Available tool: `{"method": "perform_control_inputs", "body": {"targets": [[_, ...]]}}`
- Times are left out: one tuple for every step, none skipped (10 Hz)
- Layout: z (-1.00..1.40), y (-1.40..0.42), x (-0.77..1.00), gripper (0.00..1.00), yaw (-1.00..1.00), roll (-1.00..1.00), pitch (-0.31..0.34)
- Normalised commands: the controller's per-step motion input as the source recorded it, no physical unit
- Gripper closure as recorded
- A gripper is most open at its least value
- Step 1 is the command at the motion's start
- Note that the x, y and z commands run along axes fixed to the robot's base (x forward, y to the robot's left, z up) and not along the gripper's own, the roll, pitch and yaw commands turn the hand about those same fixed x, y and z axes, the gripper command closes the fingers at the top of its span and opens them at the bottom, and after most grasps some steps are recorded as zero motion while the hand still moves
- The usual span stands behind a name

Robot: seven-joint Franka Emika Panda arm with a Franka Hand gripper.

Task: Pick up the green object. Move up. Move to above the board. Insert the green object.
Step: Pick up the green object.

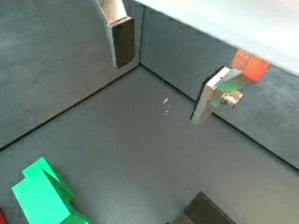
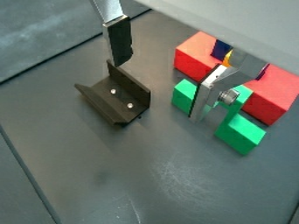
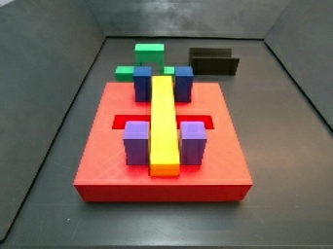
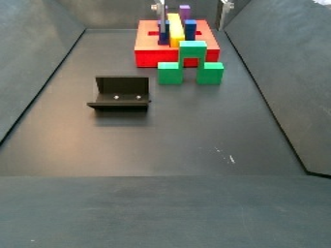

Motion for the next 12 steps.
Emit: {"method": "perform_control_inputs", "body": {"targets": [[-0.04,-0.09,0.03,0.00,0.00,-0.05,-0.010],[-0.16,-0.54,-0.08,0.00,0.00,0.00,-0.044],[-0.13,-0.90,-0.17,0.00,0.07,0.13,-0.026],[-0.15,-0.91,-0.23,0.00,0.09,0.18,-0.033],[-0.20,-0.88,-0.27,0.00,0.12,0.19,-0.029],[-0.21,-0.89,-0.27,0.00,0.12,0.19,-0.037],[-0.19,-0.89,-0.21,0.00,0.14,0.17,-0.064],[-0.26,-0.80,0.00,0.00,0.16,0.14,-0.066],[-0.30,-0.65,0.00,0.00,0.11,0.07,-0.094],[-0.39,-0.41,0.22,0.00,0.01,0.03,-0.131],[-0.31,-0.13,0.26,0.00,-0.05,0.09,-0.061],[-0.22,0.00,0.00,0.00,-0.02,0.07,-0.011]]}}
